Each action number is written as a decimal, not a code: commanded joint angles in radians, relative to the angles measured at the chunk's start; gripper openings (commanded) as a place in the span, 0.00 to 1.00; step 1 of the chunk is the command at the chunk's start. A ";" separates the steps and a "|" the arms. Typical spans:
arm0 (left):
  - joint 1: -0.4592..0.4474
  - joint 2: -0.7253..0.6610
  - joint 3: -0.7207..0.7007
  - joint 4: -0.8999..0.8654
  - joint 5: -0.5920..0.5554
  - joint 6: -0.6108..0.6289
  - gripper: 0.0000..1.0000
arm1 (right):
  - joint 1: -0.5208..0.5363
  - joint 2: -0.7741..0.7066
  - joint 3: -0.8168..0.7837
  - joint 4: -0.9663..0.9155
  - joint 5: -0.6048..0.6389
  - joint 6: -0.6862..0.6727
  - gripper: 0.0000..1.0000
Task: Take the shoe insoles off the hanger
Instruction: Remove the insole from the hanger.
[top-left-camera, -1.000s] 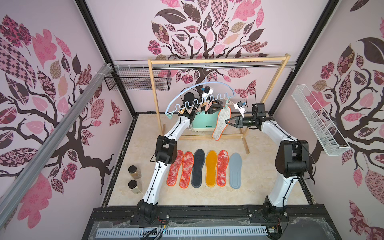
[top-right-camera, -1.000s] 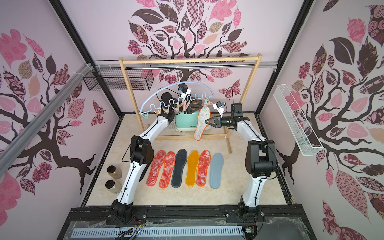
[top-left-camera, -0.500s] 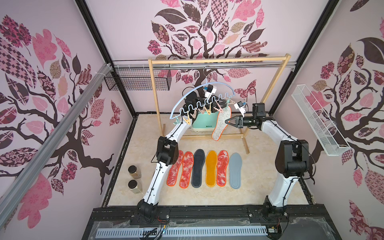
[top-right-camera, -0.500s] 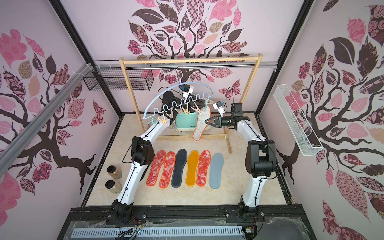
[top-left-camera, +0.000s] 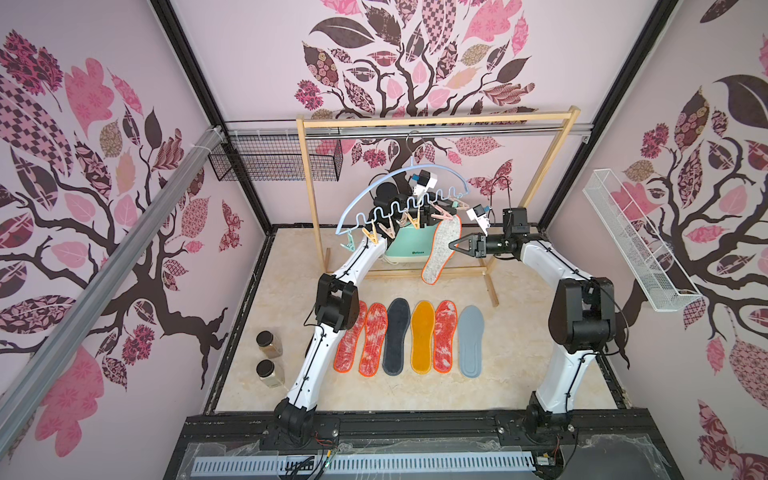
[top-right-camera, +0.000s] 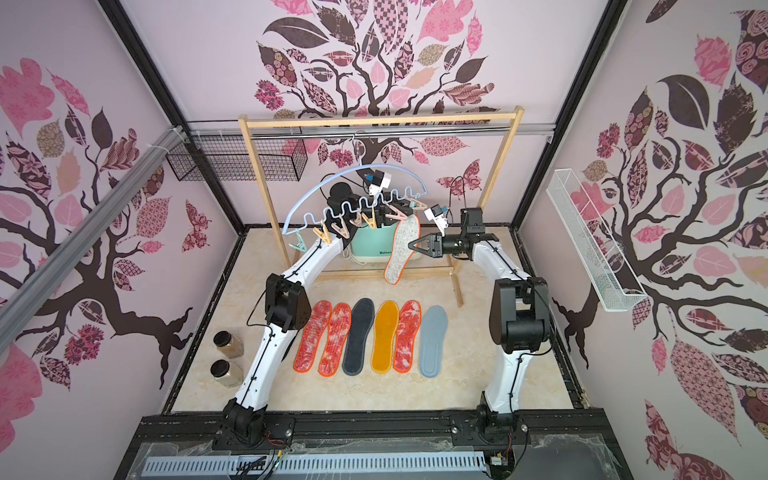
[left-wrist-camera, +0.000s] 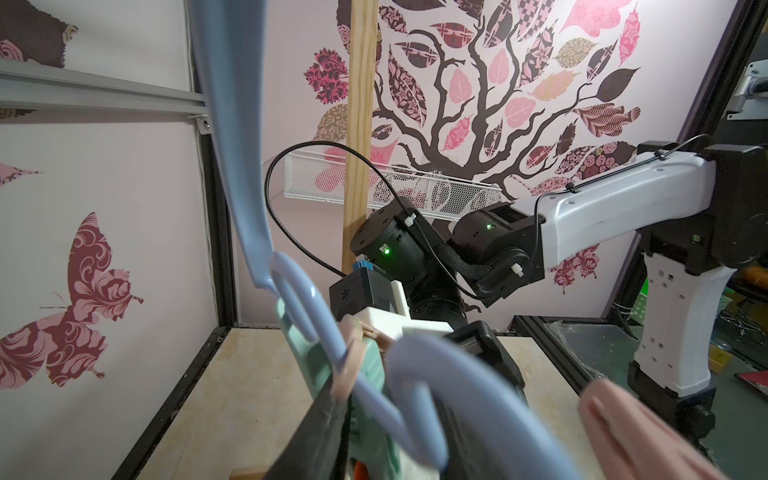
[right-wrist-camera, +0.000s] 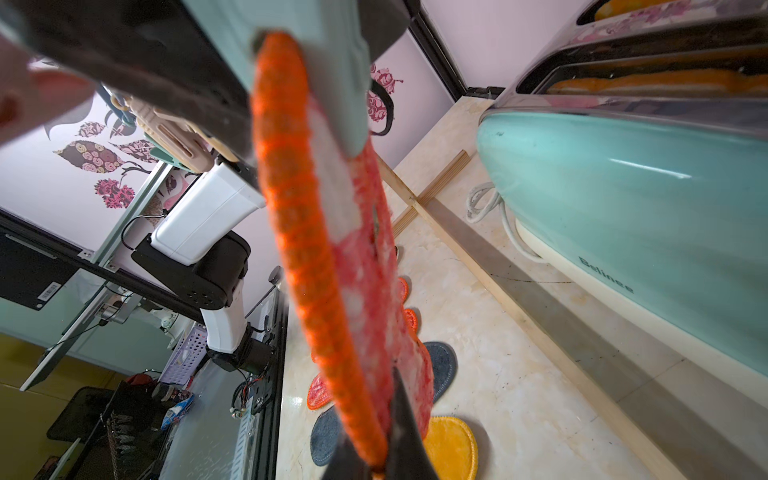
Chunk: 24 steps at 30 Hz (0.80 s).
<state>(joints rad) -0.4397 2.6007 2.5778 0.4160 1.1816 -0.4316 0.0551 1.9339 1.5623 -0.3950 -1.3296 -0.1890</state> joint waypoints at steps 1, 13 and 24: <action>-0.008 0.028 0.029 -0.005 -0.014 0.022 0.37 | 0.010 0.027 0.045 -0.042 -0.032 -0.033 0.00; -0.008 0.032 0.030 0.032 0.003 -0.022 0.21 | 0.017 0.031 0.049 -0.055 -0.041 -0.044 0.00; -0.005 0.013 -0.001 0.047 -0.019 -0.037 0.02 | 0.018 0.030 0.053 -0.068 0.034 -0.043 0.00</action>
<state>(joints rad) -0.4465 2.6026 2.5793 0.4324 1.1790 -0.4686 0.0658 1.9366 1.5688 -0.4435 -1.3273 -0.2214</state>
